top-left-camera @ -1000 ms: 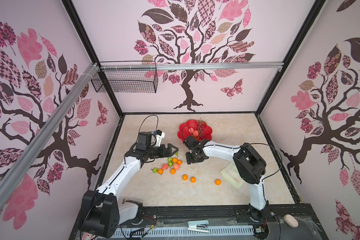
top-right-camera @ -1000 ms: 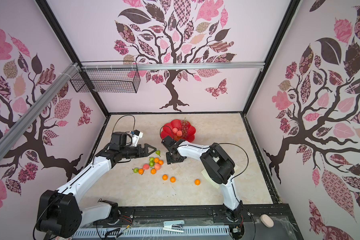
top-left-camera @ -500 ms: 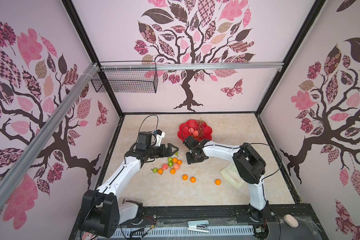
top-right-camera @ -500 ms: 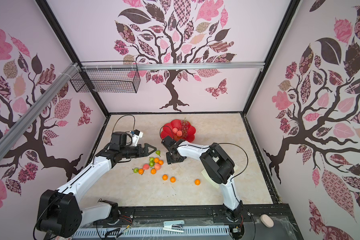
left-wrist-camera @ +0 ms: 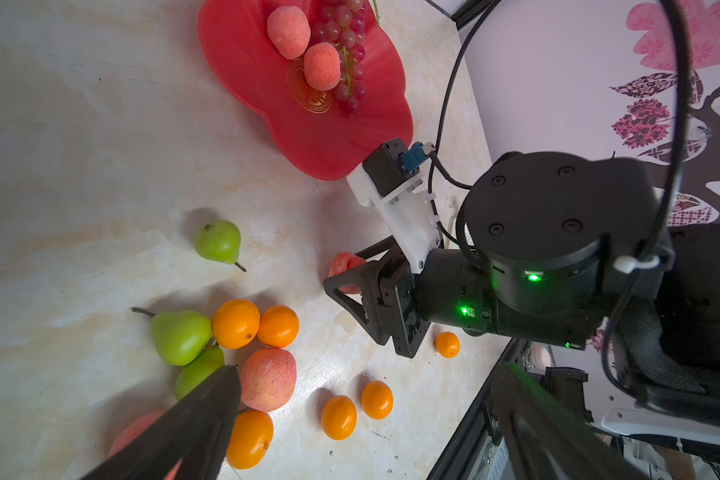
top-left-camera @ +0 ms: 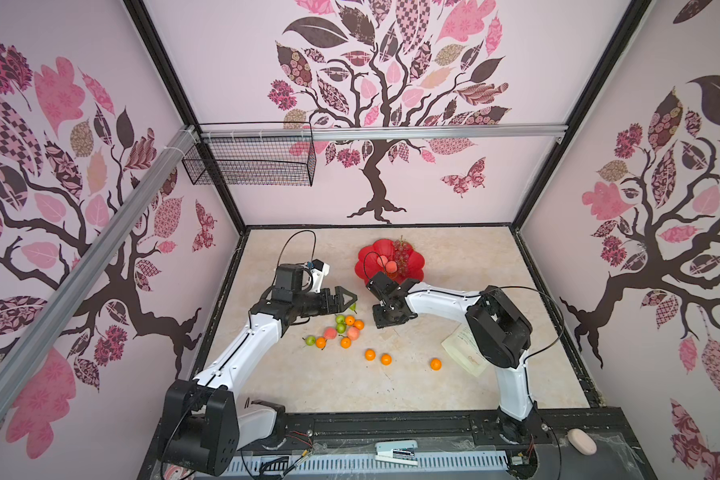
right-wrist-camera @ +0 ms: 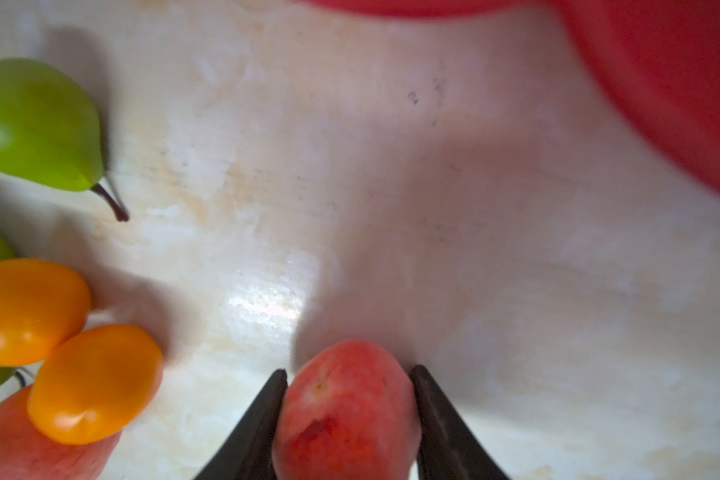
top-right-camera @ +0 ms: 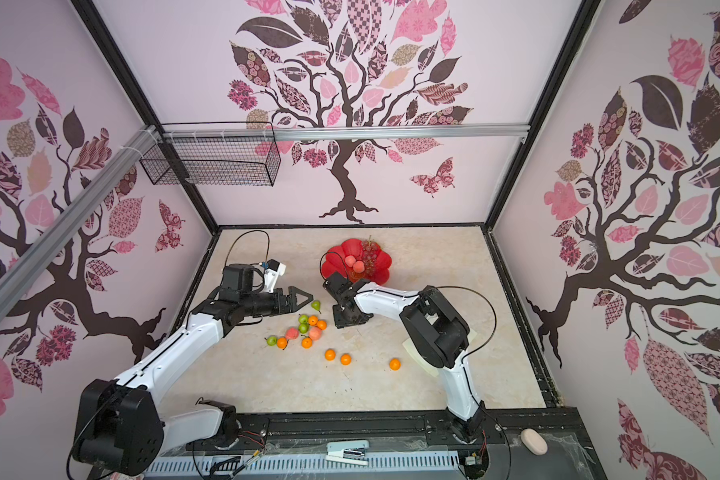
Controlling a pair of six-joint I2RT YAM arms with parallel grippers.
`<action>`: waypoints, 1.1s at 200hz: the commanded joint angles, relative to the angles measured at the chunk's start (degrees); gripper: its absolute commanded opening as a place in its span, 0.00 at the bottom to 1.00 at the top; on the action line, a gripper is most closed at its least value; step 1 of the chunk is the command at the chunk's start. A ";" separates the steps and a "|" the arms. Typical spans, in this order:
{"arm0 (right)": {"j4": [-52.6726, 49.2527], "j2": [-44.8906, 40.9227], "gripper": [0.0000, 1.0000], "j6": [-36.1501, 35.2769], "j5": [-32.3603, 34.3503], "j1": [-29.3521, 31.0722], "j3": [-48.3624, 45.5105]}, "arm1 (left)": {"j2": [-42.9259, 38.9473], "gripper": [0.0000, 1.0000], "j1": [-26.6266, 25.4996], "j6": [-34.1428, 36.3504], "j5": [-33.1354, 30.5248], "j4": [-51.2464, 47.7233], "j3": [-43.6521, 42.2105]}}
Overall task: Place and organize the fake fruits in the fruit bowl
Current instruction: 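Close the right gripper on the pink peach, then lift the peach and carry it over the red bowl with the right gripper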
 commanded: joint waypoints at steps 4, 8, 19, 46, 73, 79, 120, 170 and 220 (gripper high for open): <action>-1.99 -1.91 0.47 0.54 0.96 0.30 -0.32 | -1.14 0.98 0.20 0.55 -0.31 0.49 -1.41; -1.91 -2.21 0.46 0.59 0.97 0.31 -0.50 | -1.23 0.99 0.16 0.64 -0.40 0.53 -1.41; -1.44 -3.17 0.46 0.82 0.97 0.26 -1.15 | -1.26 0.98 0.11 0.64 -0.42 0.51 -1.41; -0.52 -6.76 0.45 1.25 1.30 0.18 -3.83 | -1.56 0.99 -0.66 0.75 -0.25 0.69 -1.19; -0.53 -11.43 0.44 0.46 1.41 -0.73 -6.13 | -2.48 0.98 -3.90 0.78 -0.59 1.10 -1.40; -1.12 -12.30 0.44 -0.12 1.20 -1.11 -6.15 | -2.68 0.99 -5.15 0.75 -0.81 1.20 -1.49; -2.55 -18.29 0.44 -2.01 0.64 -5.86 -6.41 | -2.15 0.99 -7.09 -1.71 -0.29 3.83 -0.86; -4.36 -17.89 0.44 -5.02 1.27 -10.52 -0.08 | 2.97 0.99 -7.09 -1.52 -1.68 4.10 7.97; -4.70 -12.21 0.43 -6.33 1.08 -13.14 8.07 | 11.15 0.99 -7.00 -2.25 -3.41 6.36 15.04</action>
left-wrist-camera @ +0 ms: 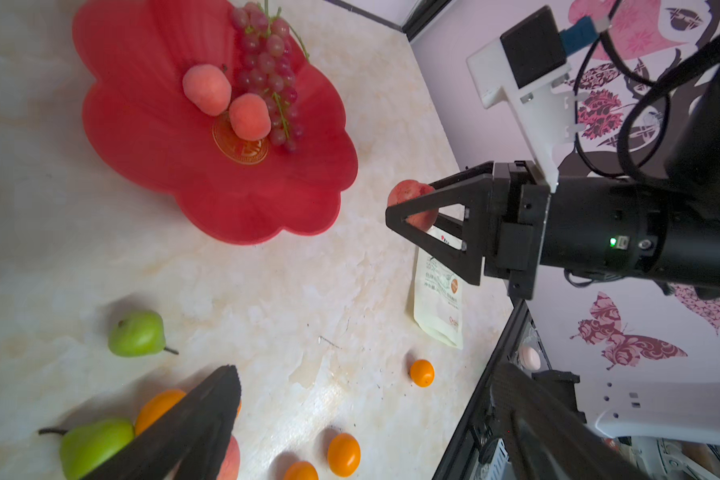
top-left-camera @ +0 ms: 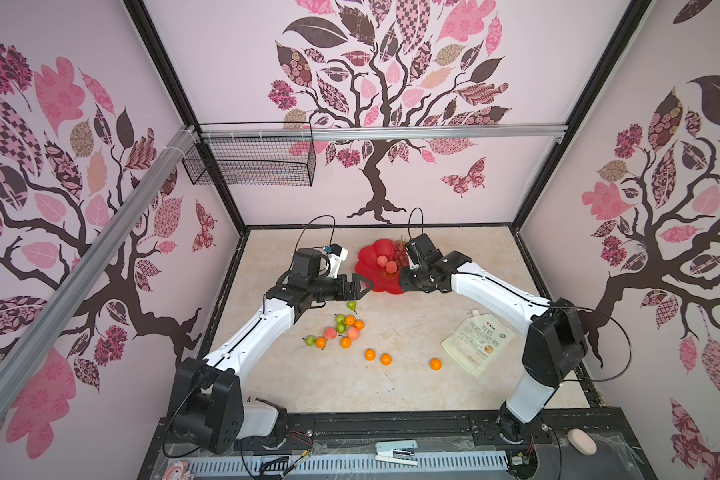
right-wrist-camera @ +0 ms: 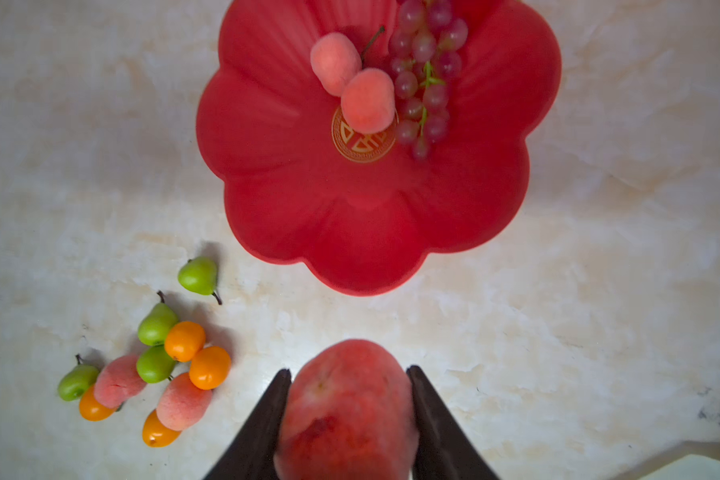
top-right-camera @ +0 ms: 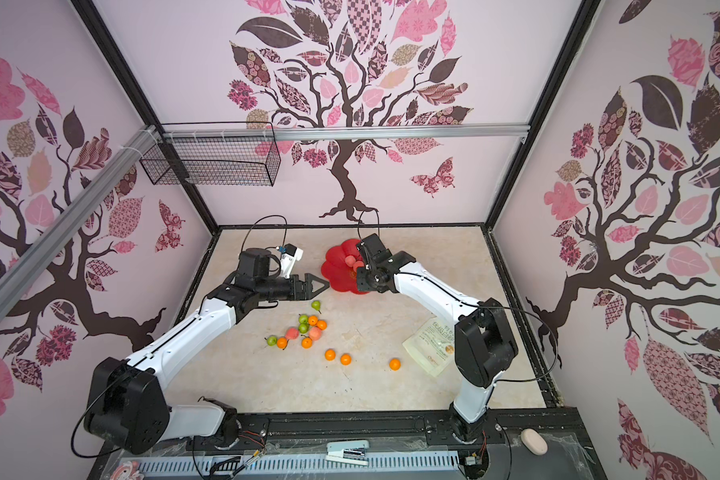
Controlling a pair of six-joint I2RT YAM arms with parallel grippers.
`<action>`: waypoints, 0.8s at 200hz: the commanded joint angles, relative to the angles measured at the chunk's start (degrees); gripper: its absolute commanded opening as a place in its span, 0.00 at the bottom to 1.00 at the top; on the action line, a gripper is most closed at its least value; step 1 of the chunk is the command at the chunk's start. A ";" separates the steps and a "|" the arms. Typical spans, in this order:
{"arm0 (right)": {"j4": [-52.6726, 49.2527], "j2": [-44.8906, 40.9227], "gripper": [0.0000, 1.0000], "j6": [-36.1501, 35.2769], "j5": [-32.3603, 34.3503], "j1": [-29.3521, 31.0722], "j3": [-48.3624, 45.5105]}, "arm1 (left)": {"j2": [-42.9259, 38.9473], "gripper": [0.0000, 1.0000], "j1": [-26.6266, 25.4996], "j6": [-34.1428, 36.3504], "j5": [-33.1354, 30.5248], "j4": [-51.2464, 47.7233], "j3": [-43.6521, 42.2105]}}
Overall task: Place and organize the fake fruits in the fruit bowl
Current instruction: 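Lift the peach and carry it over the red bowl with the right gripper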
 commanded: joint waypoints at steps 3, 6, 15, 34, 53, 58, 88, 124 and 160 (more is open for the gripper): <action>-1.65 4.66 0.44 -1.59 0.72 -1.24 5.20 | 3.89 0.98 0.10 -0.63 -1.36 2.55 4.66; -1.73 5.22 0.43 -1.63 0.70 -1.31 5.83 | 4.44 0.99 0.17 -0.81 -1.40 2.90 5.07; -2.03 6.78 0.44 -1.81 0.64 -1.57 7.85 | 5.95 0.99 0.30 -1.75 -1.41 3.87 5.91; -2.87 10.13 0.43 -1.98 0.03 -1.98 11.74 | 8.83 0.98 0.53 -2.30 -1.35 5.05 8.10; -3.58 13.27 0.43 -1.94 -0.13 -2.35 15.21 | 11.87 0.99 0.84 -2.95 -1.84 6.38 10.30; -3.51 13.99 0.43 -2.03 -0.01 -2.40 16.04 | 12.67 0.99 0.96 -3.03 -1.92 6.49 11.04; -4.63 19.37 0.43 -1.86 0.47 -3.33 21.55 | 17.62 0.98 2.34 -5.01 -2.31 7.75 15.26; -2.64 23.84 0.43 -0.67 0.56 -4.20 25.64 | 21.02 0.98 3.97 -5.54 -4.38 9.45 16.13; -3.48 30.02 0.43 -1.11 2.82 -4.72 33.95 | 21.95 0.98 6.15 -11.39 -9.30 8.77 16.88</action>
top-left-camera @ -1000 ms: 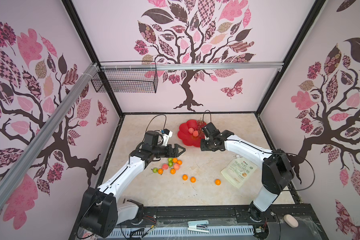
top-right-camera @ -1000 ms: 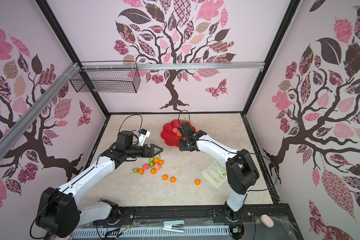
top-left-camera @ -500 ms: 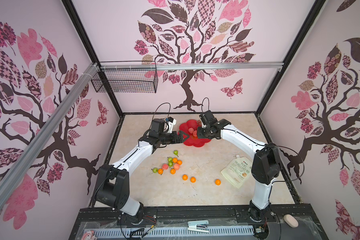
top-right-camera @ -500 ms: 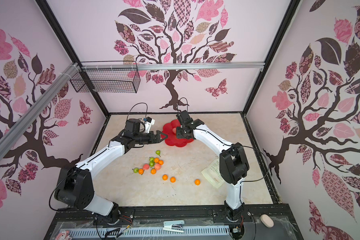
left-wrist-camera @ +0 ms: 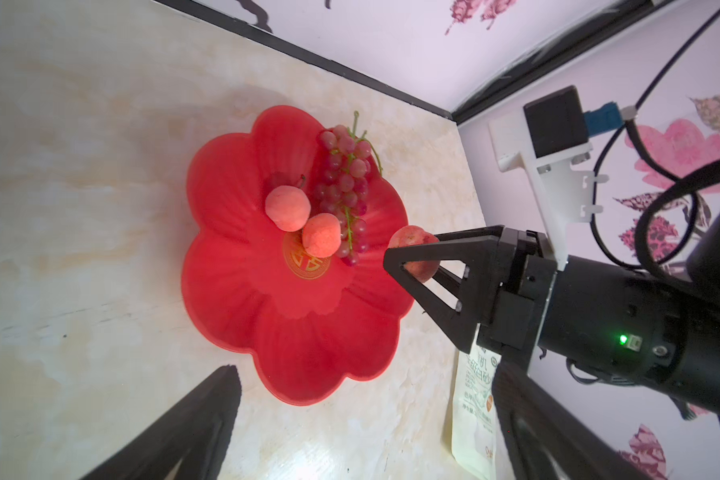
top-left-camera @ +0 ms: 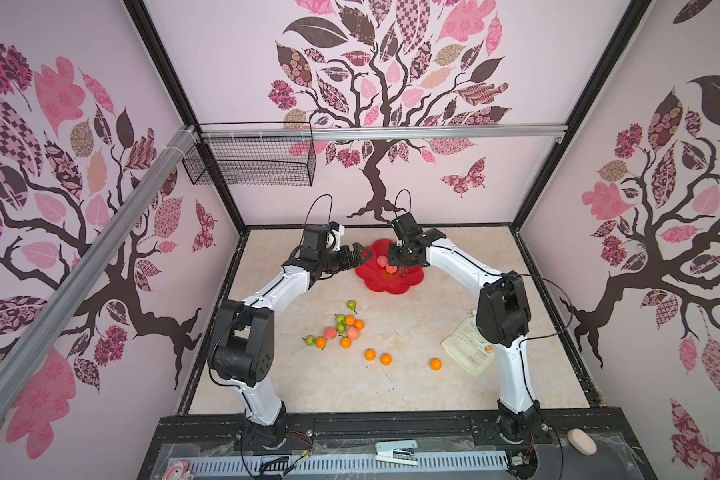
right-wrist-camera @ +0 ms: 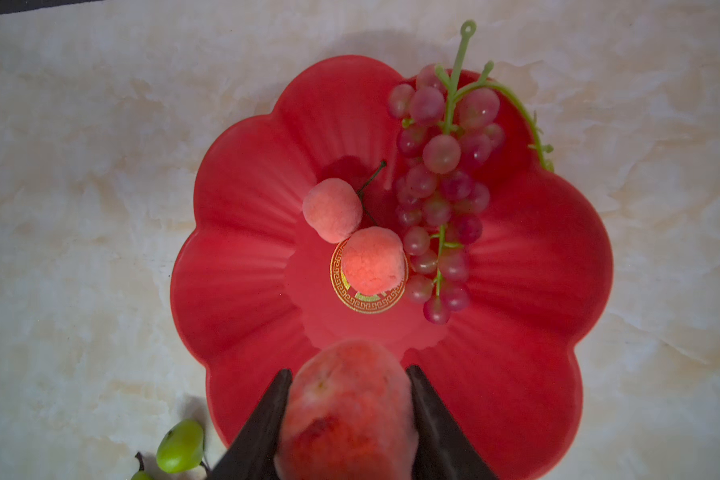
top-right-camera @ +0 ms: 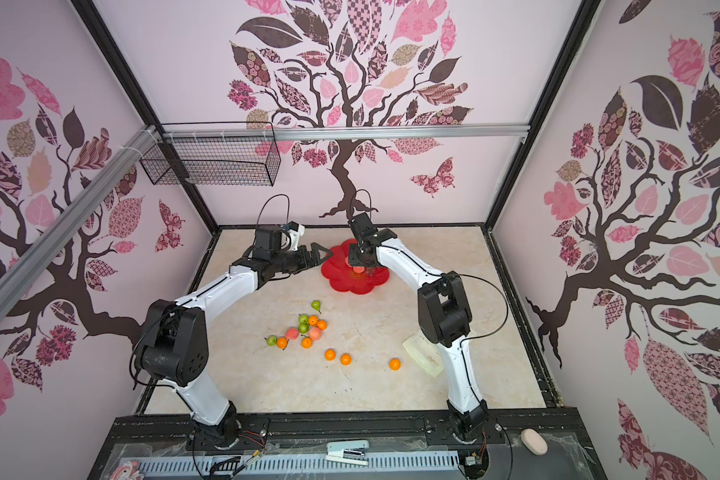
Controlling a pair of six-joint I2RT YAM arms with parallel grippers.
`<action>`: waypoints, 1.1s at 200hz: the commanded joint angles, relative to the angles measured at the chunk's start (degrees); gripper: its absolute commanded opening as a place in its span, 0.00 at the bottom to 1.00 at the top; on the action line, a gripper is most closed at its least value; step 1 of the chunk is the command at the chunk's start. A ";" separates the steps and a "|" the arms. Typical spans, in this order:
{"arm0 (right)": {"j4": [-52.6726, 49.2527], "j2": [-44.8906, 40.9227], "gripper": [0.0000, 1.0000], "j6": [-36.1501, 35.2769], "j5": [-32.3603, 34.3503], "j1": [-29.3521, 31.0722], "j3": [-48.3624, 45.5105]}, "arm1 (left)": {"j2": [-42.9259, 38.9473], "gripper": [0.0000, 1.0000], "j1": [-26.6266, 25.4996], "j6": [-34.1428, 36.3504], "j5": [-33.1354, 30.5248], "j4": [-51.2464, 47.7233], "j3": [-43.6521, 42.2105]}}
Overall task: Place and organize the fake fruits in the fruit bowl
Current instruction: 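Lift the peach and carry it over the red bowl with the right gripper, then lower the peach into the bowl and open the right gripper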
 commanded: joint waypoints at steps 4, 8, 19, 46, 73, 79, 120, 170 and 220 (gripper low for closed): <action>-1.24 5.83 0.43 0.16 2.09 -0.86 6.92 | 0.75 0.98 1.45 -4.51 -4.74 0.29 1.98; -1.34 6.59 0.43 0.27 2.16 -1.01 7.85 | 0.78 0.98 1.51 -5.01 -5.20 0.28 1.91; -1.66 8.66 0.43 0.60 2.09 -1.53 10.29 | 1.02 0.99 1.55 -5.89 -6.05 0.28 1.76; -2.61 13.51 0.43 1.91 1.48 -2.54 16.17 | 1.80 0.99 1.08 -5.49 -6.69 1.28 1.54; -2.73 15.92 0.43 2.64 0.47 -2.90 19.58 | 2.71 0.99 0.50 -6.96 -4.52 6.04 -0.01; -2.44 17.91 0.42 2.65 0.07 -2.89 19.73 | 2.87 0.99 0.32 -7.49 -3.96 7.33 -0.48; -1.88 20.39 0.43 2.25 -0.38 -3.13 21.86 | 4.68 0.99 -0.66 -11.52 1.80 13.54 -0.76; -2.12 22.96 0.45 2.37 -2.25 -3.64 23.91 | 5.50 0.98 -0.69 -12.37 2.95 13.38 -0.32; -2.24 22.06 0.54 2.58 -2.53 -3.66 23.98 | 5.62 0.99 -0.57 -12.20 3.21 12.59 0.28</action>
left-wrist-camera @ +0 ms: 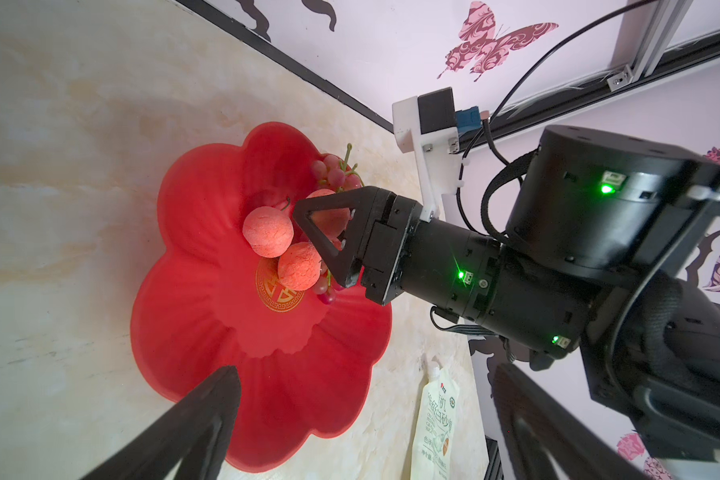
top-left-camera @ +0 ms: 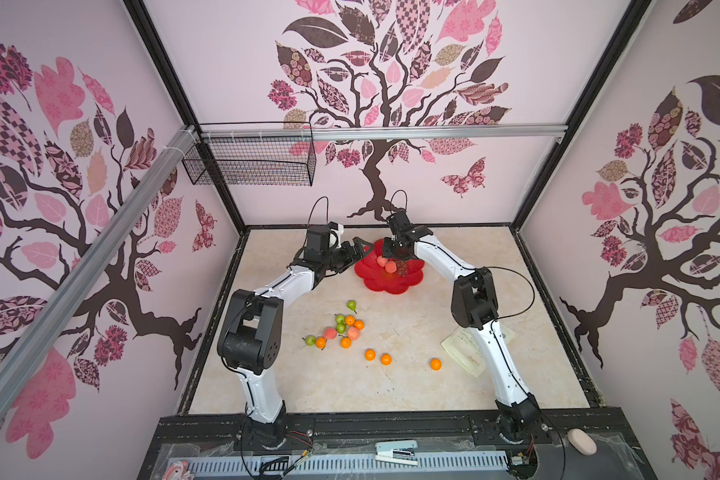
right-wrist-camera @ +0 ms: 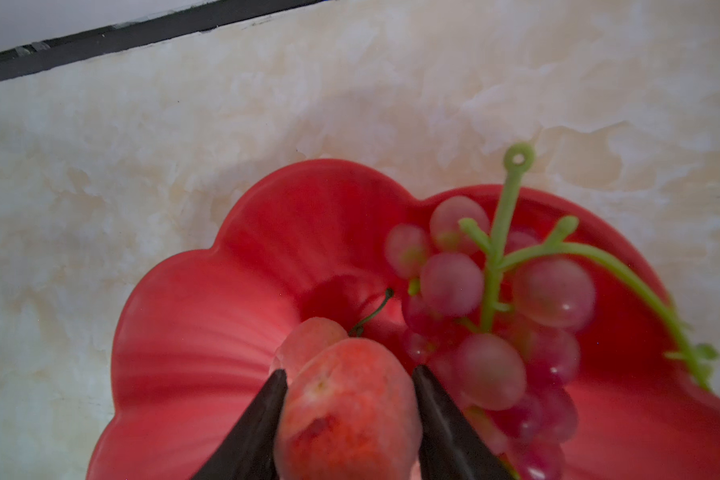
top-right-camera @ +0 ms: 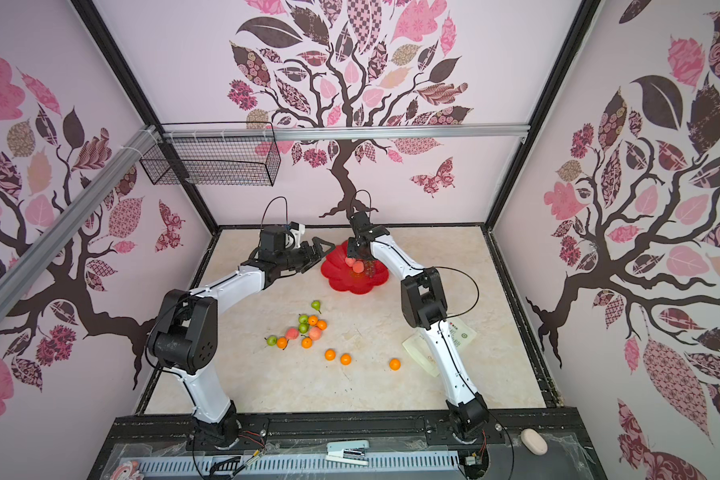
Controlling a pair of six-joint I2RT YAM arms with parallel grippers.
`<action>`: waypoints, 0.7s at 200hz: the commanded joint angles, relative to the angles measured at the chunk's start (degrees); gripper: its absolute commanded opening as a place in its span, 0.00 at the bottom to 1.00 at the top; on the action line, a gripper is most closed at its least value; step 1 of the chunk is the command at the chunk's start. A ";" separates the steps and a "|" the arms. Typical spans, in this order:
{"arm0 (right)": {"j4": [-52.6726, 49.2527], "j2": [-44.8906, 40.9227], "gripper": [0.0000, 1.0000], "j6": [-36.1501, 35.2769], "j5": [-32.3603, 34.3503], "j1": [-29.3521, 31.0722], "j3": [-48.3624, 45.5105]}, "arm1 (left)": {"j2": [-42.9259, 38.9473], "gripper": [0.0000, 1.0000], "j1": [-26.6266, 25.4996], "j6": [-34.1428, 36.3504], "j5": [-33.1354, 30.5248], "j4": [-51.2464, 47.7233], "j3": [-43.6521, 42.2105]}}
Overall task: Place and organize the fake fruits in the fruit bowl
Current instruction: 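Lower the peach into the bowl and open the right gripper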
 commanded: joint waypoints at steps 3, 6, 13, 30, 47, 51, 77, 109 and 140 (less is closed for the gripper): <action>-1.16 1.69 0.54 0.20 -0.14 -0.36 1.78 | 0.44 0.98 0.14 -0.20 0.82 1.05 0.39; -1.21 1.58 0.54 0.13 -0.14 -0.40 1.87 | 0.39 0.98 0.19 -0.20 0.82 1.05 0.35; -1.33 1.27 0.55 0.10 -0.09 -0.33 2.02 | 0.36 0.99 0.19 -0.20 0.80 1.05 0.37; -1.90 0.44 0.56 0.06 -0.19 -0.36 2.69 | 0.12 0.99 0.19 -0.15 0.89 0.96 0.34; -2.49 -0.61 0.57 -0.41 0.04 -0.37 3.19 | -0.03 0.98 0.19 0.39 0.80 0.27 0.47; -2.73 -0.96 0.57 -0.46 0.20 -0.38 3.25 | -0.12 0.98 0.19 0.54 0.80 -0.02 0.56; -3.70 -3.35 0.57 -1.03 0.59 -0.34 2.63 | -1.12 0.98 0.45 1.67 0.89 -1.42 1.19; -1.59 -12.52 0.58 -0.96 -2.51 -0.28 -5.18 | -4.10 0.98 1.21 4.65 0.98 -4.09 1.19; 4.40 -22.79 0.58 0.29 -3.56 0.08 -19.52 | -8.13 0.99 1.33 9.15 -0.54 -7.87 0.10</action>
